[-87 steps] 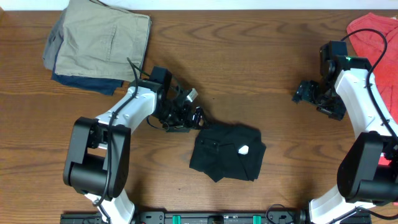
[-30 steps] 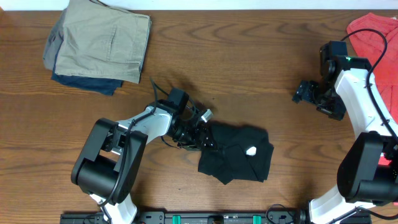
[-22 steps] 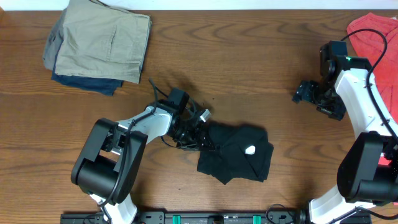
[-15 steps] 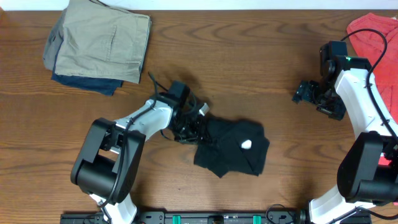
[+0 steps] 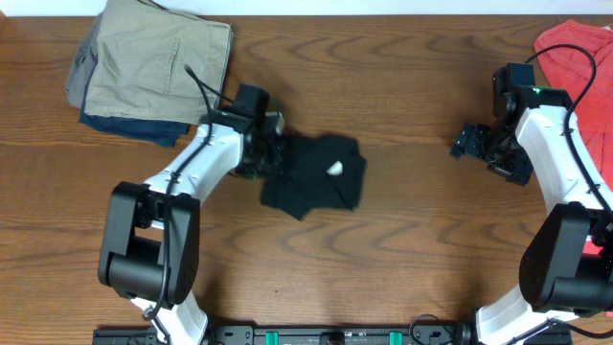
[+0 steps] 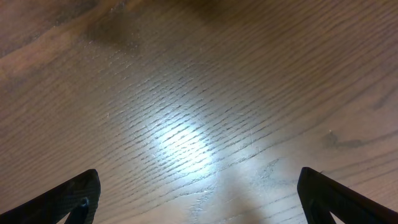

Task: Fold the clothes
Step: 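Lift the folded black shirt with the left gripper, then carry the black shirt to the upper left over the pants stack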

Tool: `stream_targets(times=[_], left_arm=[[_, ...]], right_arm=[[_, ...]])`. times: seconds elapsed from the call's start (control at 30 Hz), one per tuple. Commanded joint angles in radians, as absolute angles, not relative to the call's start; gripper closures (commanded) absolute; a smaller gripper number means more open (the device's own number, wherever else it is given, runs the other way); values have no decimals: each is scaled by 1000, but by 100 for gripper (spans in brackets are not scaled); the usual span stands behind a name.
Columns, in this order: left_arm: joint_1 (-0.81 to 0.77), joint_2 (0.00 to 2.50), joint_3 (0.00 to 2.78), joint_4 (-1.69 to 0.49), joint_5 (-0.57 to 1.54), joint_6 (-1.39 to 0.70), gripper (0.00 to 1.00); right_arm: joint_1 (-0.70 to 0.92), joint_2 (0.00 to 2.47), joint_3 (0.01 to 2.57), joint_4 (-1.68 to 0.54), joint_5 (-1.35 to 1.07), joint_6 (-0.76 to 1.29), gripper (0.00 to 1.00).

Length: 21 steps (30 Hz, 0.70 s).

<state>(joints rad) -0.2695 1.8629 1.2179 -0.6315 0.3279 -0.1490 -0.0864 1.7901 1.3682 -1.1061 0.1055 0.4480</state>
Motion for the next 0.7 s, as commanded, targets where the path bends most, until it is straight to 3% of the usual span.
stream_targets(times=[0.0, 0.3, 0.67], left_arm=[[-239, 1876, 1266, -596, 79, -40, 94], [-178, 1876, 1290, -422, 6, -27, 94], [-145, 1876, 1430, -445, 6, -27, 94]], right_arm=[[-91, 1777, 1380, -1107, 112, 459, 1], [-91, 1777, 1380, -1107, 112, 459, 1], [-91, 1777, 1380, -1107, 112, 459, 1]])
